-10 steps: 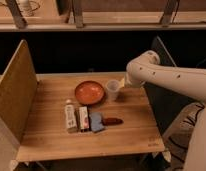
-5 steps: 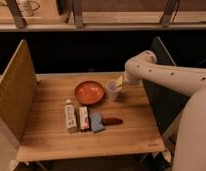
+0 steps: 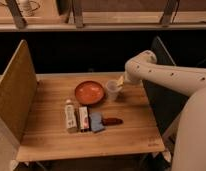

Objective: Place the ceramic cup in the ceramic bowl

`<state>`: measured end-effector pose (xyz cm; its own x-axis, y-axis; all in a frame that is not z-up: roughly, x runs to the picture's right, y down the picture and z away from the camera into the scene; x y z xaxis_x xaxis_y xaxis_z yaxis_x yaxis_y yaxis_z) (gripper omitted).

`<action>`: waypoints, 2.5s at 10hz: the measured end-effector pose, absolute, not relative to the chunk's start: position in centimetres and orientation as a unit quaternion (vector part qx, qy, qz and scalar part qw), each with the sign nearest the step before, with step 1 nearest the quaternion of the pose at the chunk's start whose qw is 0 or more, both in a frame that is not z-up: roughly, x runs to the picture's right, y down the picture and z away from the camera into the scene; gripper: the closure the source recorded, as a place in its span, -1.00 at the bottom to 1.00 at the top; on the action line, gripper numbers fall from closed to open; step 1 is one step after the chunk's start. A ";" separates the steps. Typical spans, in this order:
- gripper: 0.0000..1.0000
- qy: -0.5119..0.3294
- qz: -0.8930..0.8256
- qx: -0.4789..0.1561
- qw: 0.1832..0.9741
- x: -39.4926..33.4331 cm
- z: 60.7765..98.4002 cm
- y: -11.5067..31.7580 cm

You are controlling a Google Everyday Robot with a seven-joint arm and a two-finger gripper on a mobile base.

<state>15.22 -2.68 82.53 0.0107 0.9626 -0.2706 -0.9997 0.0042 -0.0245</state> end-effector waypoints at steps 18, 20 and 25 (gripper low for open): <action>1.00 0.059 0.724 -0.162 0.668 13.7 91.2 -0.7; 1.00 0.045 0.725 -0.127 0.675 15.6 90.5 -4.3; 1.00 -0.035 0.701 -0.091 0.706 12.5 85.7 -11.5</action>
<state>12.52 -11.47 85.70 0.0133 0.9969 -0.0780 -0.9840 -0.0008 -0.1782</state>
